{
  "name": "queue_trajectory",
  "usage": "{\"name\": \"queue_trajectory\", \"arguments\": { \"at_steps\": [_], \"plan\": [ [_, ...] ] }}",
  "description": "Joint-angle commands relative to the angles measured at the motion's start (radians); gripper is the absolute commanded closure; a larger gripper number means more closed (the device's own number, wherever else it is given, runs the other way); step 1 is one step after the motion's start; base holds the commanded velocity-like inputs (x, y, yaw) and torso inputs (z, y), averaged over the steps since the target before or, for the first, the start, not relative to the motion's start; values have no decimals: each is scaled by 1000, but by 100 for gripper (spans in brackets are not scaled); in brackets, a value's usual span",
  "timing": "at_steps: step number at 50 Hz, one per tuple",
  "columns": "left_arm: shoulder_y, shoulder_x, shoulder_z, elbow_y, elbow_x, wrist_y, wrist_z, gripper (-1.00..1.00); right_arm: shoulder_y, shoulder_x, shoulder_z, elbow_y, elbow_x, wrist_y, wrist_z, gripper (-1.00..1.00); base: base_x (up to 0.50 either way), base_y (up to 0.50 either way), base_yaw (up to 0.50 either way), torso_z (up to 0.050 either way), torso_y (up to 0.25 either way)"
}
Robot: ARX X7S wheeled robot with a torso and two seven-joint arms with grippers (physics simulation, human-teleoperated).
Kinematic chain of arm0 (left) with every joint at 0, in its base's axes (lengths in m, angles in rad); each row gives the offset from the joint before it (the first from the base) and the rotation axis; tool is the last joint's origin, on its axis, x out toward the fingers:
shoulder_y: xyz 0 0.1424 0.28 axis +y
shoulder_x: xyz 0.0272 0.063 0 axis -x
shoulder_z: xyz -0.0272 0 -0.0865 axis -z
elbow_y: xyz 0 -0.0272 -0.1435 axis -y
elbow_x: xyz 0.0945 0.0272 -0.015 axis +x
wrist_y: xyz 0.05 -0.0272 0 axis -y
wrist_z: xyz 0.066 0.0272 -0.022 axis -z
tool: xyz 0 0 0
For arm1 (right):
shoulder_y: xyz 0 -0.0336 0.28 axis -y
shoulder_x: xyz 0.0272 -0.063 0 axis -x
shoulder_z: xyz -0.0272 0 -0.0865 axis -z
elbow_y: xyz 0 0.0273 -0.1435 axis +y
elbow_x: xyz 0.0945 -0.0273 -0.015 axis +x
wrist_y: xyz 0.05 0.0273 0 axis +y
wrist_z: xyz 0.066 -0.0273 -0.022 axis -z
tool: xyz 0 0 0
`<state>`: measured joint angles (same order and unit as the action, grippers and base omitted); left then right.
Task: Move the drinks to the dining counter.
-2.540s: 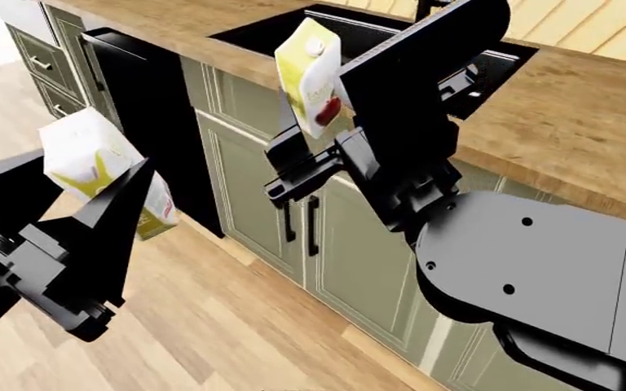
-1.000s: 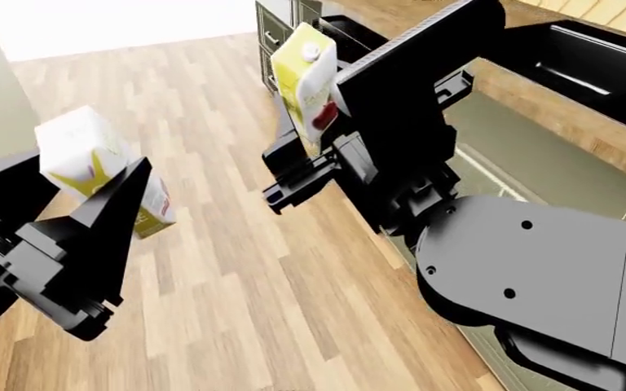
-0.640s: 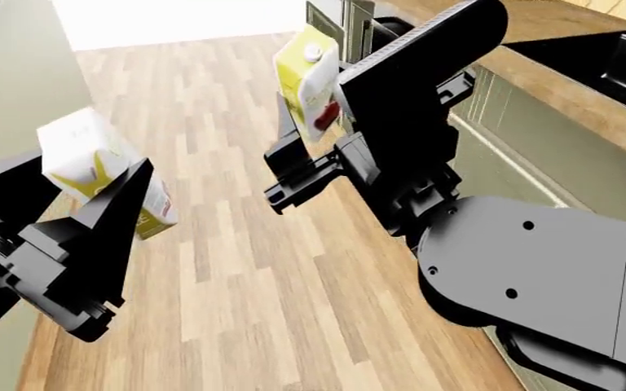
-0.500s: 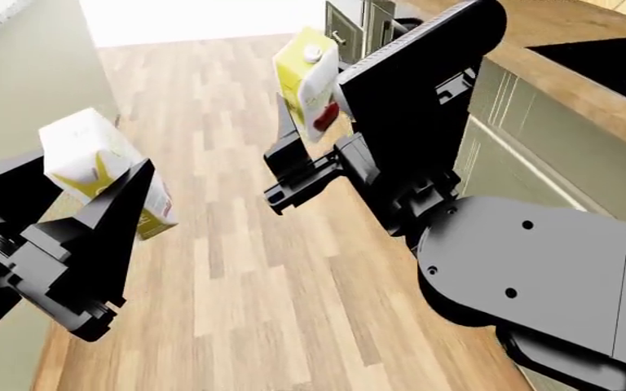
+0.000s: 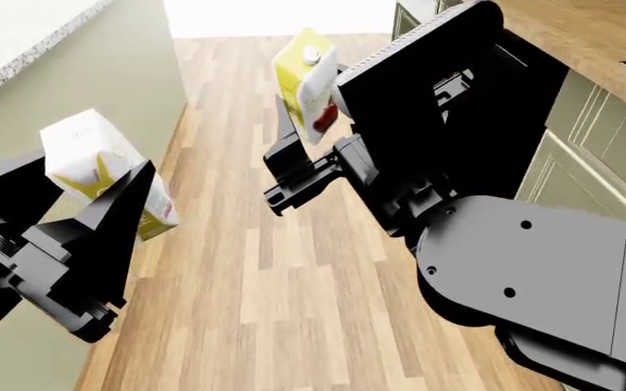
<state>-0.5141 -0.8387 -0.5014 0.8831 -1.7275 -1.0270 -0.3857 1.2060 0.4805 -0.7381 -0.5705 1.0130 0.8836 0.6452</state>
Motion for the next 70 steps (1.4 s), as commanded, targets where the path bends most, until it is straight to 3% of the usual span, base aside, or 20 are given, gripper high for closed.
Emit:
{"name": "queue_trajectory", "arguments": {
  "at_steps": [1, 16, 32, 70],
  "plan": [
    [0, -1, -15, 1, -3, 8, -7, 100, 3, 2, 2, -4, -18, 5, -4, 100, 0, 0, 500, 0, 0],
    [-1, -2, -8, 0, 1, 11, -8, 100, 9, 2, -6, 2, -14, 26, 17, 100, 0, 0, 500, 0, 0],
    [-3, 1, 0, -7, 11, 13, 0, 100, 3, -10, 44, 32, 51, 35, 76, 100, -108, -2, 0, 1, 1],
    [20, 5, -13, -1, 26, 19, 17, 100, 9, -3, 11, 18, 31, 32, 54, 100, -500, -10, 0, 0, 1]
  ]
}}
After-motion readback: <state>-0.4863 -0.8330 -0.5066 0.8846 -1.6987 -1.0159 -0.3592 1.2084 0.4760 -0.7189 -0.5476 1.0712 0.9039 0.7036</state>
